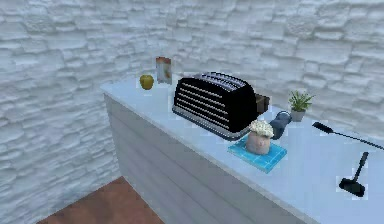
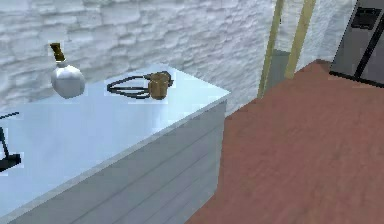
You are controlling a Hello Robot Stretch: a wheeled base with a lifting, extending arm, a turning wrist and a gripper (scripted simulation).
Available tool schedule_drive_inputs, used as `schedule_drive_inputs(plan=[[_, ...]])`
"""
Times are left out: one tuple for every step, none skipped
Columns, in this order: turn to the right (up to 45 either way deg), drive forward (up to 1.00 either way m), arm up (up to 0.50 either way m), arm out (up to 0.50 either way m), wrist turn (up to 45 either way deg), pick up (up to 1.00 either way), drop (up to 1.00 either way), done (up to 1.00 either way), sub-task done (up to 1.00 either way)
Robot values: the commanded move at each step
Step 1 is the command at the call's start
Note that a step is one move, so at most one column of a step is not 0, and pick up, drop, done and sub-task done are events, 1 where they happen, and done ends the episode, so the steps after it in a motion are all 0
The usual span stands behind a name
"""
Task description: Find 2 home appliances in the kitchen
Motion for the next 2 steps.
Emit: schedule_drive_inputs(plan=[[0.0,0.00,0.00,0.00,0.0,0.00,0.00,0.00,1.00],[45.0,0.00,0.00,0.00,0.0,0.00,0.00,0.00,0.00]])
